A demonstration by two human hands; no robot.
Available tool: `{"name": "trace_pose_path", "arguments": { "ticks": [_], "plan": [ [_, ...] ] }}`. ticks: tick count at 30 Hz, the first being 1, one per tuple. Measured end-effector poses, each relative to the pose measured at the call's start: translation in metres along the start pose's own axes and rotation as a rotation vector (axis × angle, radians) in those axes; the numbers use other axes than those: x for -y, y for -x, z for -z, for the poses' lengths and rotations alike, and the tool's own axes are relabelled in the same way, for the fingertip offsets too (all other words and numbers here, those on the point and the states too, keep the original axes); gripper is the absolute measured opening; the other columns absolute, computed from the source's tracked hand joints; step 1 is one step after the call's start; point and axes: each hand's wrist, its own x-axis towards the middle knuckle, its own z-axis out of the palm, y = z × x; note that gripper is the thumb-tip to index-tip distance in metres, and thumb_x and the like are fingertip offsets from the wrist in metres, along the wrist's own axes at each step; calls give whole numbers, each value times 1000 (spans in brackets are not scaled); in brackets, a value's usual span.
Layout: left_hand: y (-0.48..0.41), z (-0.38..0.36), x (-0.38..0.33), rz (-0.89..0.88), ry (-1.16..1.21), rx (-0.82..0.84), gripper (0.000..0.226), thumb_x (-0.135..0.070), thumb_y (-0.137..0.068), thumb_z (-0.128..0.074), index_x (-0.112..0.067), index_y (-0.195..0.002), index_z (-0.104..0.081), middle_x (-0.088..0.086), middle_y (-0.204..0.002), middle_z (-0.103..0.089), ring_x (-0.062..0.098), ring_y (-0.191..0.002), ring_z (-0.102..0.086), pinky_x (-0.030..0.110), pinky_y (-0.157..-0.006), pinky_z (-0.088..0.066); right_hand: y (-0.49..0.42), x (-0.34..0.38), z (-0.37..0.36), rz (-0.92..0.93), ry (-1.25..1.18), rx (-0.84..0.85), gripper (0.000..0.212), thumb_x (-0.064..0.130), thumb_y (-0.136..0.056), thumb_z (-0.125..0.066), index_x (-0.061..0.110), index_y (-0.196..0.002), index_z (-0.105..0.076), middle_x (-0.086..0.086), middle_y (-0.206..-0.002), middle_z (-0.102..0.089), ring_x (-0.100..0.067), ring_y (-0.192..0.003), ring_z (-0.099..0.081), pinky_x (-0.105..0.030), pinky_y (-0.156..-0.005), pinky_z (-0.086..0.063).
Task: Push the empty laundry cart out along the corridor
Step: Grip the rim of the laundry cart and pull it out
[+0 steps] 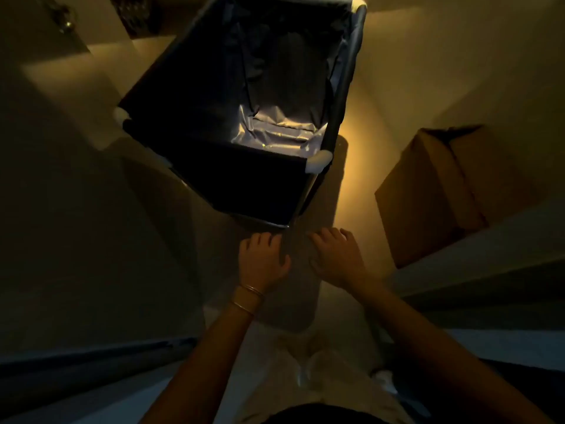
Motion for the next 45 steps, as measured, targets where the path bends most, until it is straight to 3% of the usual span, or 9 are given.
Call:
{"name": "trace_pose_path", "arguments": {
  "ticks": [6, 13, 24, 34, 39, 45],
  "plan": [
    [-26, 1, -2, -21, -10, -11, 51, -43, -69, -39, -9, -94, -67, 13, -84, -67, 29, -77, -62, 37, -68, -45, -15, -15, 9, -49, 5, -50, 53, 38, -89, -48, 16, -136, -37, -11, -133, -48, -29, -123, -40, -42, -104, -26],
    [-73, -8, -15, -6, 3, -15, 52, -43, -71, -39, -9, -99, -66, 13, -91, -66, 31, -82, -62, 38, -69, -46, -60, -55, 17, -15, 11, -53, 50, 38, -89, -49, 17, -133, -40, -11, -132, -49, -30, -122, -42, -44, -103, -28],
    [-213, 0, -64, 140, 69, -57, 49, -41, -71, -43, -10, -104, -63, 14, -98, -65, 30, -90, -60, 38, -76, -44, -184, -163, 88, 151, -19, -162, 48, 30, -84, -59, 12, -128, -49, -15, -124, -56, -34, -116, -49, -48, -101, -32],
    [-324, -22, -81, 201, 125, -13, 49, -45, -71, -45, -11, -103, -62, 12, -97, -65, 29, -91, -60, 42, -77, -46, -292, -240, 122, 304, 117, -175, 48, 28, -77, -66, 9, -120, -55, -18, -115, -61, -38, -106, -56, -51, -93, -41],
    [-375, -43, -81, 223, 142, 40, 52, -48, -71, -44, -10, -102, -61, 12, -94, -66, 29, -86, -61, 41, -73, -48, -350, -271, 134, 339, 165, -131, 47, 31, -75, -67, 12, -117, -57, -15, -114, -62, -36, -107, -56, -50, -92, -41],
    [-414, -55, -88, 256, 139, 16, 51, -47, -71, -44, -13, -104, -61, 8, -94, -66, 26, -86, -60, 37, -73, -46, -412, -304, 146, 553, 257, -5, 60, 48, -65, -77, 12, -111, -62, -16, -113, -64, -35, -109, -57, -59, -94, -40]
  ]
}}
